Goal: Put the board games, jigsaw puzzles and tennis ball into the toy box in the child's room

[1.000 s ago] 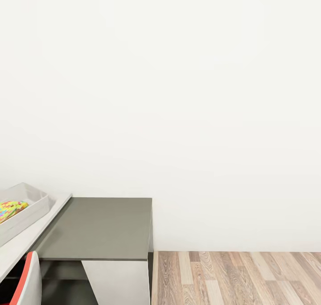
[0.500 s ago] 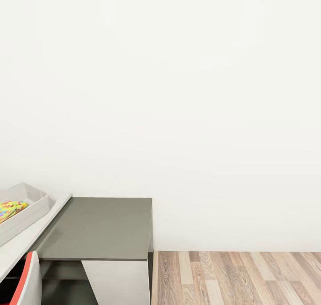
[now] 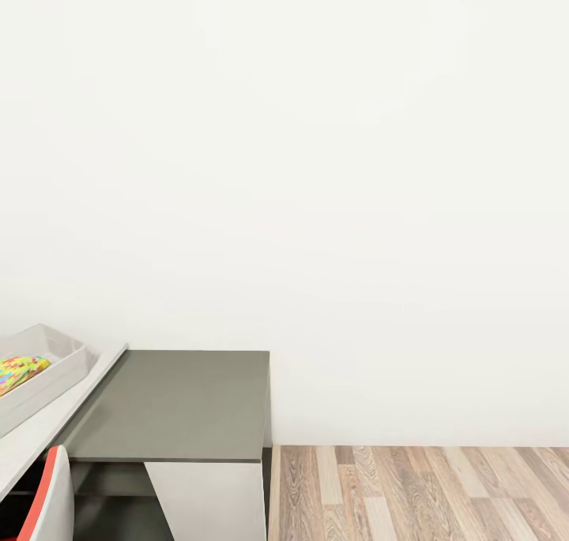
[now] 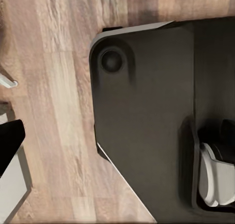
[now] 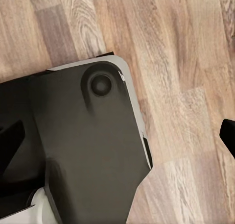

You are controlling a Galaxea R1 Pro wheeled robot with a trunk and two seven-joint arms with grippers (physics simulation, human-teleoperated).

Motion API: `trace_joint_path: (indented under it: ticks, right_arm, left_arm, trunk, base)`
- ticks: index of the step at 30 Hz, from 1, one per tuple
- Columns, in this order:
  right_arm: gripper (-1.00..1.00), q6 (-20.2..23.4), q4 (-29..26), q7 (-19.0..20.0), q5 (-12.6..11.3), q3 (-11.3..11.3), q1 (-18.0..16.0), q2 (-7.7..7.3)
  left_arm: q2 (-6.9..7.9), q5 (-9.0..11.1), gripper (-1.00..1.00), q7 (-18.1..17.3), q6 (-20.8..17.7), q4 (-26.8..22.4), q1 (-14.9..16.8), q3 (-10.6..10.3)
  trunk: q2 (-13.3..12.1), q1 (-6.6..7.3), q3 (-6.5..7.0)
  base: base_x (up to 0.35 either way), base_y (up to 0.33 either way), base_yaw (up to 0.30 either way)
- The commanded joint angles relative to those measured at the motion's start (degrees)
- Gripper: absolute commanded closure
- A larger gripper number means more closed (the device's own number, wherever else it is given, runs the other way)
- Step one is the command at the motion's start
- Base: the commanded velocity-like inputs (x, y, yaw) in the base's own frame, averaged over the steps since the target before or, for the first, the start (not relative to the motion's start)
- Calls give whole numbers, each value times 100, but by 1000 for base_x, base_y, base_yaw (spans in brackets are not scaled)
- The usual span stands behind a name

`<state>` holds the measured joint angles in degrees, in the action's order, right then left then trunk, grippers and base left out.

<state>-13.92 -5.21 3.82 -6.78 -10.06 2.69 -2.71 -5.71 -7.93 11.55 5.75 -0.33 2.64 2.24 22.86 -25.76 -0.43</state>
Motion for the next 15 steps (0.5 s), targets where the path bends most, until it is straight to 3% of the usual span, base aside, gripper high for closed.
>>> trace_joint_path:
  ticks: [1, 7, 15]
  right_arm:
    - [-100, -9, -6, 40, -61, -19, 3, 1]
    - [-100, -12, -18, 33, -90, -48, 3, 14]
    - [-100, -7, -17, 31, -89, -48, 3, 16]
  left_arm:
    - [22, -70, -100, 36, 6, 7, -1, 17]
    - [398, -91, -100, 48, 80, -208, 33, 30]
    - [509, -117, -100, 49, 101, -491, 52, -14]
  trunk:
    - [6, -3, -4]
    - [6, -3, -4]
    - [6, -3, -4]
  base:
    - [0, 0, 0]
    - [0, 0, 0]
    - [0, 0, 0]
